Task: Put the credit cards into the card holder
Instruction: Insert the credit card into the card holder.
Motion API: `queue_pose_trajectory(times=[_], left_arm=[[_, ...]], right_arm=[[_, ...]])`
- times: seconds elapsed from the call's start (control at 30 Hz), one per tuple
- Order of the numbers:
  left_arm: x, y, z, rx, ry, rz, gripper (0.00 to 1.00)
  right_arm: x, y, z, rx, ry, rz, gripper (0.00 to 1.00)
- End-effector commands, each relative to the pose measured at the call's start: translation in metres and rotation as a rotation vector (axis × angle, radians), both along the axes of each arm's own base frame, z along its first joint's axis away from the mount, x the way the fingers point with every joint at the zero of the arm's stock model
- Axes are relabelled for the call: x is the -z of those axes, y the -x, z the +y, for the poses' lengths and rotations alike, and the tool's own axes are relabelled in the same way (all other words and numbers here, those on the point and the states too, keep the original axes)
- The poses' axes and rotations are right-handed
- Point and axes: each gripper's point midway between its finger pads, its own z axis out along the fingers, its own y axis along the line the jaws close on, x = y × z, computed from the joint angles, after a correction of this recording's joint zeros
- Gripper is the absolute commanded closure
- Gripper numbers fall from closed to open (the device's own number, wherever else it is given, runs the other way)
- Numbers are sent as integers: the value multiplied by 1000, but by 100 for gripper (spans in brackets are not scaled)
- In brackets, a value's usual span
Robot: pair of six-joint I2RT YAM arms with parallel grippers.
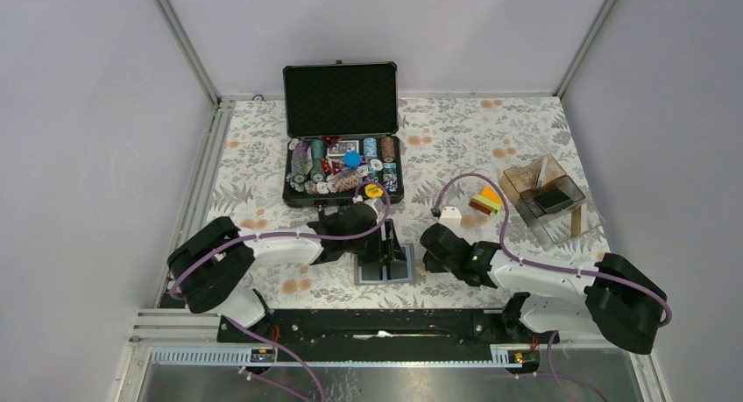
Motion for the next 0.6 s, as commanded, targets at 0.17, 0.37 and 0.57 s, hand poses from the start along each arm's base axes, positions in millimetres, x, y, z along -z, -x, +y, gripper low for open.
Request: queue_pose_trajectory(times=[0.17, 0.37, 0.57], left_arm=[[-47, -13, 5, 16, 9, -164, 23], [-70, -21, 36, -33, -40, -269, 11], [-40, -24, 78, -107, -118, -218, 20]], right_arm=[[-30, -9, -8, 27, -5, -76, 60], [-69, -11, 7, -72, -92, -147, 51], [-87, 4, 54, -274, -269, -134, 72]])
